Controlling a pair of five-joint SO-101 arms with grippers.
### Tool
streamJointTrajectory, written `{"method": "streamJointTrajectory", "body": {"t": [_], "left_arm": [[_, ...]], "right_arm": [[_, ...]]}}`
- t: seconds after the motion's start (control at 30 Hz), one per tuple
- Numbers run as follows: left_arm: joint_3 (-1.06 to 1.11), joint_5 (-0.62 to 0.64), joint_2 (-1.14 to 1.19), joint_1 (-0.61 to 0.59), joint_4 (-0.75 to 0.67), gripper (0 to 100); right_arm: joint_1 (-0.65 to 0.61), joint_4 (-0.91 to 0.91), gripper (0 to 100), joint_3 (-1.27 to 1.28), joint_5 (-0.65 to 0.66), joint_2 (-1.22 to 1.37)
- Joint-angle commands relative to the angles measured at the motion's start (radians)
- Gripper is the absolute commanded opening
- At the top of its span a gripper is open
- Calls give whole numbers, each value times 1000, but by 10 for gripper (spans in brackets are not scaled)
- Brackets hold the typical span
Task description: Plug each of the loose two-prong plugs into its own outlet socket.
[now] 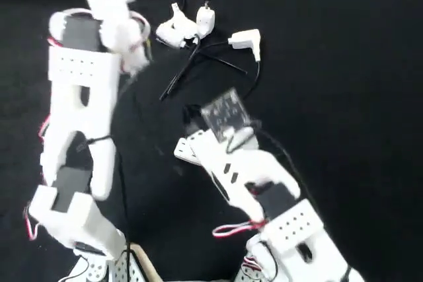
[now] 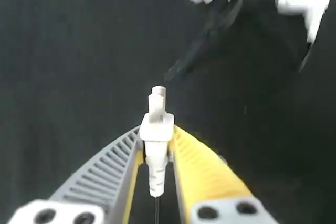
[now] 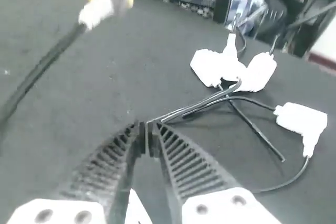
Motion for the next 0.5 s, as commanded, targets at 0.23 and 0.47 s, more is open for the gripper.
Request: {"method": "streamJointTrajectory", "body": {"t": [0.23, 0.47], "left_arm": [[203, 20, -118, 243, 5, 30], [88, 155, -112, 329, 6, 30]], "right_arm": [[-15, -308, 12, 367, 71, -383], [40, -221, 11, 401, -9, -616]]}}
